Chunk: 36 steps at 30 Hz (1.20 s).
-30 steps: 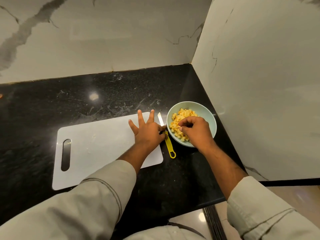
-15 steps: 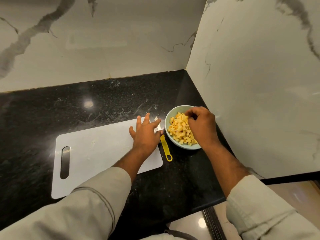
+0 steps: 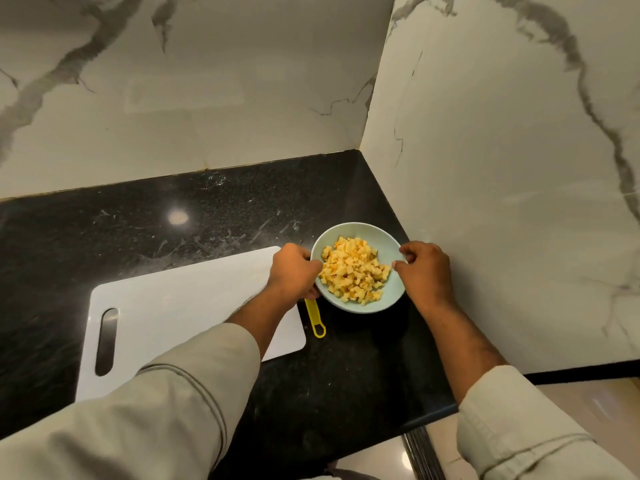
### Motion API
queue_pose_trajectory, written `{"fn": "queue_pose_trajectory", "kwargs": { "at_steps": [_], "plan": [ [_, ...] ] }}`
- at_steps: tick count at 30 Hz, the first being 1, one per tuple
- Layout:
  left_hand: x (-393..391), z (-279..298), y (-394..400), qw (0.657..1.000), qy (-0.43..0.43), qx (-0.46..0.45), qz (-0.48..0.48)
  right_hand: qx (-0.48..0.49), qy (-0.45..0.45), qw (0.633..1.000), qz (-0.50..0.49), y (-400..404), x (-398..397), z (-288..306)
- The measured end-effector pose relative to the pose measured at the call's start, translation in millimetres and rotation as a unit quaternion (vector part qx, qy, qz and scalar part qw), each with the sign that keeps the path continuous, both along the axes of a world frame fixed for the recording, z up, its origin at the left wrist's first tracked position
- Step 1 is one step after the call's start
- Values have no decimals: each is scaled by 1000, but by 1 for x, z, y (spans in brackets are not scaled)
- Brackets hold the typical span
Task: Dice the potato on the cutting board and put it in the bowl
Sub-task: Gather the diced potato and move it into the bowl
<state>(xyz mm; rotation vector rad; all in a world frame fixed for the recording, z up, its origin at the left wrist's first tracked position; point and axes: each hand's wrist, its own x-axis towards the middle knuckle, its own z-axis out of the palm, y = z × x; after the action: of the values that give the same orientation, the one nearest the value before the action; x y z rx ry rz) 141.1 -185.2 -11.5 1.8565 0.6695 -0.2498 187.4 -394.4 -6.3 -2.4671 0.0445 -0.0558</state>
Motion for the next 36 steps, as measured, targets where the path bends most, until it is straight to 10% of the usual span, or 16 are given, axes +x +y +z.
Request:
{"fn": "queue_pose_trajectory", "kwargs": {
  "at_steps": [22, 36],
  "plan": [
    [202, 18, 91, 993, -36, 86, 74, -86, 3, 992, 89, 107, 217, 29],
    [195, 2, 108, 996, -65, 43, 49, -64, 30, 995, 65, 113, 223, 7]
  ]
}}
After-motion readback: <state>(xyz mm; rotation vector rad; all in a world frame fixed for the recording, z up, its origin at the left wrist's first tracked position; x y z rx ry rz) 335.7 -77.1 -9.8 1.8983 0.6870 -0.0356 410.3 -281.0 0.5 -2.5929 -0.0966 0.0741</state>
